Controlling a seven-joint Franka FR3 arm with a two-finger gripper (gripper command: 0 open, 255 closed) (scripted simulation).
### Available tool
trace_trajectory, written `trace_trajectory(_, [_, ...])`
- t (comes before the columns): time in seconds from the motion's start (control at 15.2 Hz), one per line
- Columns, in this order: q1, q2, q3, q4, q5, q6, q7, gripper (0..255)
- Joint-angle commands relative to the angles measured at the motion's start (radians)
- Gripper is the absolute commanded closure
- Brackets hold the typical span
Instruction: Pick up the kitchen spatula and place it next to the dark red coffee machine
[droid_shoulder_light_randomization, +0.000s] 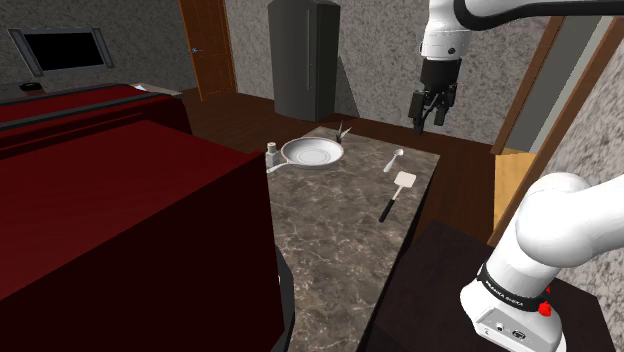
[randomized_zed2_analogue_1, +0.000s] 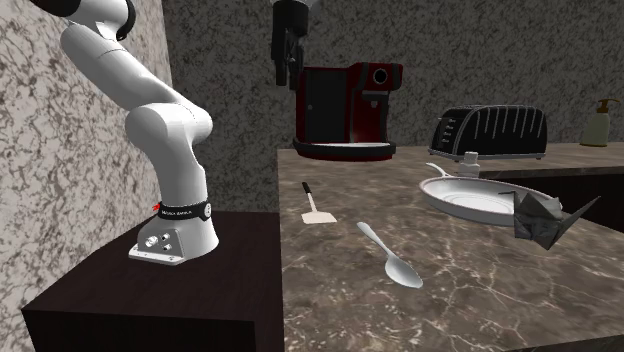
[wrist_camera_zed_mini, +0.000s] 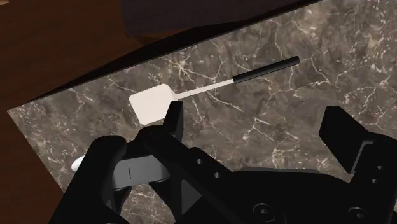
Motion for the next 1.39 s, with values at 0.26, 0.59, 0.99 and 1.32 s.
trace_trajectory(0.26, [-0.088, 0.036, 0.039, -0.108, 0.051, 0.143, 0.244, 0])
trace_trajectory(0.59, [-0.190, 0.103, 0.086, -0.226, 0.111, 0.337, 0.538, 0])
trace_trajectory(0.99, [-0.305, 0.219, 0.141, -0.346, 0.183, 0.592, 0.878, 0])
trace_trajectory(1.32, [-0.323, 0.272, 0.157, -0.391, 0.203, 0.695, 0.941, 0])
